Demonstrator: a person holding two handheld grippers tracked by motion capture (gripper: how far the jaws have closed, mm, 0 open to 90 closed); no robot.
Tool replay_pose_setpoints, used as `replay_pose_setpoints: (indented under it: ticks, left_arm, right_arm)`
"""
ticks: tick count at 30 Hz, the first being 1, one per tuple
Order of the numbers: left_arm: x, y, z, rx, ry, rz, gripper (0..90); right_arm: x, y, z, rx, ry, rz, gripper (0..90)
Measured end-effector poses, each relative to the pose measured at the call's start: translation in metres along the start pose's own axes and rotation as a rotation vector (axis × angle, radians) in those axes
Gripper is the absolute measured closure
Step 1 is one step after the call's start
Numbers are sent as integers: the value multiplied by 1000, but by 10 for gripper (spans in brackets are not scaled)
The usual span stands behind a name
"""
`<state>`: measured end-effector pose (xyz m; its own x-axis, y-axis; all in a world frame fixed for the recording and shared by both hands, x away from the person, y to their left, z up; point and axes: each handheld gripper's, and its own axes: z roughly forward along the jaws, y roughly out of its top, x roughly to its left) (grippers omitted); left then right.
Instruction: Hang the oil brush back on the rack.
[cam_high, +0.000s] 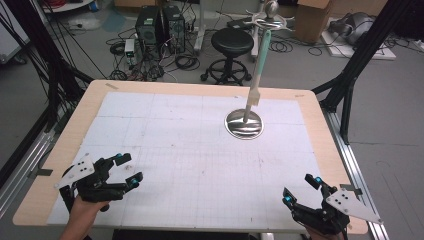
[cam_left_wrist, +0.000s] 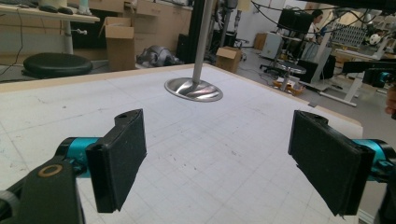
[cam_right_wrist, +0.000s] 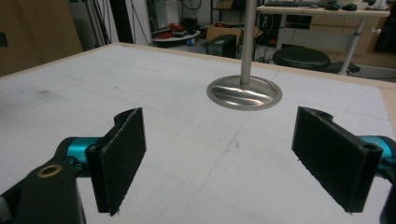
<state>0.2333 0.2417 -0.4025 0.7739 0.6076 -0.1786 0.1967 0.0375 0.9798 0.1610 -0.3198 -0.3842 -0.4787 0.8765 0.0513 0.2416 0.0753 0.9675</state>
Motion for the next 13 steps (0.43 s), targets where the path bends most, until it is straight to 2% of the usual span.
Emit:
replay_pose_setpoints:
  ticks: [13]
  left_arm:
    - [1, 0, -1, -3, 7, -2, 195]
  right_arm:
    - [-2, 0, -1, -7, -3, 7, 163]
